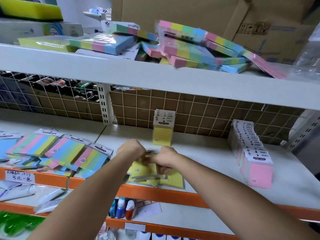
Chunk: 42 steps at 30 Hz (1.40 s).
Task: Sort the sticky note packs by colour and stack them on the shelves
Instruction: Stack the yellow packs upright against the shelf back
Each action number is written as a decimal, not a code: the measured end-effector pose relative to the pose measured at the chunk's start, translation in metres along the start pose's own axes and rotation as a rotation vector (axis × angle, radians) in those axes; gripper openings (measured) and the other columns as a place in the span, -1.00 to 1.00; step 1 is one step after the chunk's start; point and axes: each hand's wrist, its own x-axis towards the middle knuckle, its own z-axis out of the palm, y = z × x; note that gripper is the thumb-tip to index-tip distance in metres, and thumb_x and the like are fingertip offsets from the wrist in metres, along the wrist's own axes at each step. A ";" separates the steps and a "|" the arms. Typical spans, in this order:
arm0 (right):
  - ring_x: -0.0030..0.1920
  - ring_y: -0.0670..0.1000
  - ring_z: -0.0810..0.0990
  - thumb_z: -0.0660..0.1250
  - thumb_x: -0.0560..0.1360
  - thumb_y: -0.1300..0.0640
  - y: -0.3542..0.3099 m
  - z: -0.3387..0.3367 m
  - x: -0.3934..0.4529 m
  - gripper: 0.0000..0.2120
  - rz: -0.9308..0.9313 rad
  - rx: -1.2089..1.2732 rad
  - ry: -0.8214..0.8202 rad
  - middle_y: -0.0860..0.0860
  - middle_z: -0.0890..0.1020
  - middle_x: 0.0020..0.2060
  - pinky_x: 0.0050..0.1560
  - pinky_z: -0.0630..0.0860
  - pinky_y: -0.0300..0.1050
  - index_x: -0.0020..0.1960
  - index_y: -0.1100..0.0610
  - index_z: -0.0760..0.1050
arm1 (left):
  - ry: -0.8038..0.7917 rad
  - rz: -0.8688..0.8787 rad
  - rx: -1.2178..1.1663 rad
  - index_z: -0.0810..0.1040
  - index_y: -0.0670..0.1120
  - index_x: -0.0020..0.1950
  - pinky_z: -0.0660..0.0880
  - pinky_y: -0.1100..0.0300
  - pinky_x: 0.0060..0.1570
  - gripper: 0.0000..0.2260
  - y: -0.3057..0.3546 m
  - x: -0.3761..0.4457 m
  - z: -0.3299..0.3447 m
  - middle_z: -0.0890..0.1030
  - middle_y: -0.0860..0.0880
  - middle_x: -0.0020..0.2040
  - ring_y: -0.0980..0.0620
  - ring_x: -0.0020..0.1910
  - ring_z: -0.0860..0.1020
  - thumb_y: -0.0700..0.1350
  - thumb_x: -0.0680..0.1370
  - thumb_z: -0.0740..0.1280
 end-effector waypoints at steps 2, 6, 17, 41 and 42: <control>-0.57 -0.02 0.50 0.53 0.29 -0.19 -0.004 0.006 0.001 -0.52 0.010 -0.020 0.000 0.07 0.54 -0.55 -0.48 0.45 -0.27 -0.28 0.20 0.45 | -0.031 -0.017 -0.012 0.49 -0.18 -0.30 0.46 0.27 -0.42 -0.89 0.001 -0.002 -0.001 0.56 -0.12 -0.38 -0.08 -0.45 0.59 -0.17 0.40 0.33; -0.50 0.02 0.48 0.51 0.40 0.03 -0.004 0.008 0.005 -0.65 0.054 0.124 -0.027 0.12 0.51 -0.39 -0.47 0.49 -0.23 -0.24 0.19 0.37 | -0.080 -0.048 -0.029 0.51 -0.18 -0.28 0.52 0.26 -0.38 -0.87 -0.001 -0.007 -0.001 0.57 -0.15 -0.42 -0.12 -0.44 0.62 -0.14 0.41 0.36; -0.20 0.03 0.59 0.39 0.47 0.21 0.015 -0.044 0.017 -0.69 -0.006 0.487 0.033 0.15 0.61 -0.04 -0.38 0.50 -0.21 0.18 0.22 0.44 | 0.051 0.002 -0.076 0.54 -0.11 0.08 0.48 0.18 -0.10 -0.68 0.004 0.009 -0.001 0.62 -0.08 -0.03 -0.08 -0.08 0.60 0.06 0.56 0.13; 0.20 0.15 0.55 0.26 0.55 0.05 0.019 -0.025 0.081 -0.42 0.000 0.021 0.435 0.13 0.56 0.24 0.06 0.47 -0.15 0.52 0.05 0.17 | -0.126 0.164 -0.158 0.30 -0.30 0.42 0.38 0.13 0.21 -0.60 0.062 0.041 0.027 0.42 -0.23 0.37 -0.15 0.33 0.42 -0.12 0.64 0.12; 0.20 0.15 0.55 0.26 0.55 0.04 0.019 -0.024 0.083 -0.37 0.017 0.027 0.420 0.13 0.55 0.25 0.06 0.47 -0.15 0.55 0.01 0.09 | -0.128 0.167 -0.163 0.25 -0.32 0.44 0.35 0.13 0.24 -0.59 0.064 0.042 0.028 0.39 -0.24 0.39 -0.15 0.35 0.40 -0.13 0.65 0.10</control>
